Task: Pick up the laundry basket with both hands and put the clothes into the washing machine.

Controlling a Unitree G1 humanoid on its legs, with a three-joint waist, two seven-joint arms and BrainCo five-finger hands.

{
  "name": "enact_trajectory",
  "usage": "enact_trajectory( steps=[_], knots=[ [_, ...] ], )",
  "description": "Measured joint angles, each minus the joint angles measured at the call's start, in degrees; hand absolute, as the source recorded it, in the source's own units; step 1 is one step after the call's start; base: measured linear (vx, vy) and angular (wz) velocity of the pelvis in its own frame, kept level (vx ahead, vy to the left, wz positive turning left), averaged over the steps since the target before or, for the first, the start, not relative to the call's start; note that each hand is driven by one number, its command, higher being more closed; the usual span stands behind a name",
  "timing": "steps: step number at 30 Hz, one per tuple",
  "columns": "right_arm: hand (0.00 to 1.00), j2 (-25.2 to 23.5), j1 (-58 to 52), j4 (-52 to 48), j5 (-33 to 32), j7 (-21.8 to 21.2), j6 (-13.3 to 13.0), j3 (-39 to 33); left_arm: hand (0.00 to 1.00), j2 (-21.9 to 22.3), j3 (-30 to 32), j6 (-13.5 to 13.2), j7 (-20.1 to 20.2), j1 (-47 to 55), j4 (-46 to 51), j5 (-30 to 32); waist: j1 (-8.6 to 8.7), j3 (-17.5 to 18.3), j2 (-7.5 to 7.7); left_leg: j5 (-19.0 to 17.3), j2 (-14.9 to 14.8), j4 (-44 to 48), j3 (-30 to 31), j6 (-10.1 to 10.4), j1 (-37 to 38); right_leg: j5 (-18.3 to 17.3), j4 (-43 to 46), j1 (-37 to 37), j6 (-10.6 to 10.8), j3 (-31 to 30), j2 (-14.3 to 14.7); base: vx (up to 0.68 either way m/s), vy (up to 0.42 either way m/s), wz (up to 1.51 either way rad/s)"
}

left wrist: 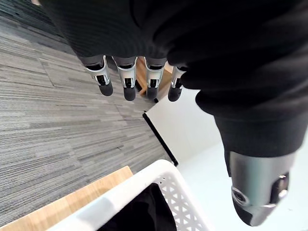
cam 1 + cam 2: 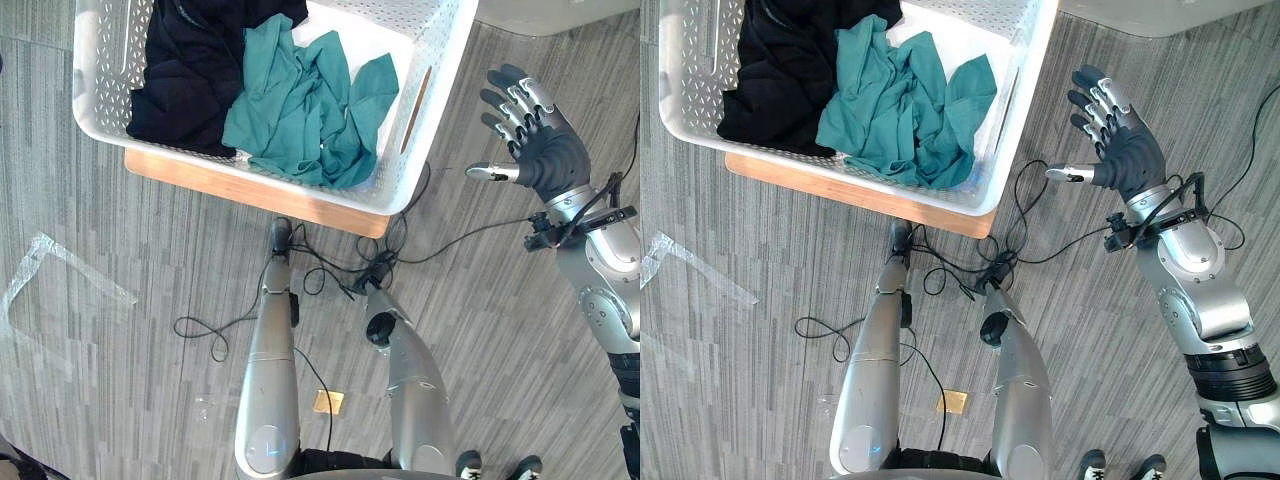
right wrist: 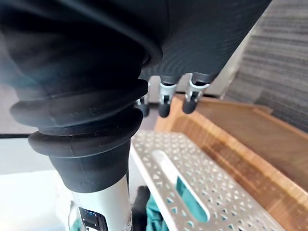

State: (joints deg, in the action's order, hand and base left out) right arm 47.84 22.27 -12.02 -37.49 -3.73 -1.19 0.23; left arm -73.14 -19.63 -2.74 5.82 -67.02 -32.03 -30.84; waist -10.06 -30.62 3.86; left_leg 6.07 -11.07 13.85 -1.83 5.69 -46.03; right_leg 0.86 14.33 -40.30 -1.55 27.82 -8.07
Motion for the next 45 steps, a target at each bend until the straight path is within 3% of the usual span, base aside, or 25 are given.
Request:
enact_trajectory(
  steps=[5,8,12,19,23,28,32,38,42,45],
  knots=[
    [0.0,0.0,0.0,0.0,1.7,-0.1,-0.1,0.2,0.0,0.0,-0.1,-0.1,0.2,-0.1,-1.9,1.4,0.32,0.0,-0.04,-0.1,0.0,0.0,-1.6,-0.1,0.1,2.3,-2.8,0.1,0.4,-1.6,0.5,0.0,0.003,-0.17],
    [0.0,-0.1,0.5,0.0,2.2,-0.2,-0.1,0.0,0.0,0.7,0.0,0.8,0.5,-3.3,-10.8,10.4,1.08,0.0,-0.04,-0.1,-0.1,0.0,-2.3,-0.2,-0.5,4.1,-5.6,0.2,0.5,-2.2,1.2,0.01,0.001,-0.13],
    [0.0,-0.3,-0.3,-0.2,3.9,-0.1,0.0,-2.4,0.0,4.0,0.4,2.3,0.6,-9.6,-15.2,16.0,1.5,0.0,-0.04,-0.1,-0.1,0.3,-2.4,-0.3,-2.2,6.0,-8.3,-0.1,0.7,-2.1,1.7,0.0,0.0,-0.01],
    [0.0,-3.5,-3.6,-5.8,6.2,-0.1,0.0,-8.7,0.0,8.4,12.7,3.0,0.1,-10.8,-15.9,26.8,1.93,0.0,-0.03,-0.3,-0.1,1.2,-2.9,-0.6,-5.1,7.9,-10.7,-1.8,0.7,-2.6,2.1,0.03,-0.002,-0.05],
    [0.0,-4.8,-3.6,-6.2,6.6,0.0,0.0,-8.7,0.0,10.2,15.5,3.7,0.0,-10.8,-15.7,27.5,1.93,0.0,-0.04,-0.3,-0.2,1.3,-3.0,-0.6,-5.3,8.0,-10.7,-2.0,0.7,-2.6,2.2,0.04,-0.016,-0.01],
    [0.0,-4.7,-3.5,-6.6,6.6,0.0,0.0,-8.7,0.0,10.3,11.1,3.6,2.8,-10.7,-13.9,25.0,1.69,0.0,-0.03,-1.1,-0.4,3.0,-3.1,-1.6,-6.4,8.1,-10.7,-2.2,0.9,-2.6,2.2,0.03,-0.005,-0.01],
    [0.0,-2.9,-3.4,-6.5,6.5,-0.1,0.1,-8.6,0.0,9.3,1.3,3.5,5.9,-10.5,-10.9,22.3,1.35,0.0,-0.03,-1.3,-0.3,3.8,-3.1,-1.9,-7.4,8.5,-10.7,-2.9,0.9,-2.7,2.1,0.01,-0.001,-0.01],
    [0.0,1.2,-1.8,-6.3,5.9,-0.1,0.1,-6.0,0.0,5.1,-9.4,2.7,6.6,-9.0,-6.2,14.7,1.4,0.0,-0.03,-1.8,-0.5,5.4,-3.4,-2.4,-8.2,9.0,-10.6,-3.2,1.0,-2.9,2.1,0.01,-0.002,-0.04],
    [0.0,2.5,-1.6,-6.2,5.4,-0.1,0.1,-4.9,0.0,4.7,-10.2,1.8,6.4,-7.8,-6.3,13.7,1.3,0.0,-0.03,-2.2,-0.8,6.2,-3.7,-2.5,-8.3,9.1,-10.6,-3.1,1.1,-3.2,2.2,0.02,-0.012,-0.05],
    [0.0,2.6,-1.2,-6.0,5.4,-0.2,0.1,-4.5,0.0,4.8,-9.8,0.7,6.4,-7.3,-8.9,16.4,1.65,0.0,-0.03,-2.3,-0.8,6.4,-4.1,-2.6,-8.3,9.4,-10.8,-3.1,1.4,-3.7,2.2,0.02,-0.015,-0.05]
  ],
)
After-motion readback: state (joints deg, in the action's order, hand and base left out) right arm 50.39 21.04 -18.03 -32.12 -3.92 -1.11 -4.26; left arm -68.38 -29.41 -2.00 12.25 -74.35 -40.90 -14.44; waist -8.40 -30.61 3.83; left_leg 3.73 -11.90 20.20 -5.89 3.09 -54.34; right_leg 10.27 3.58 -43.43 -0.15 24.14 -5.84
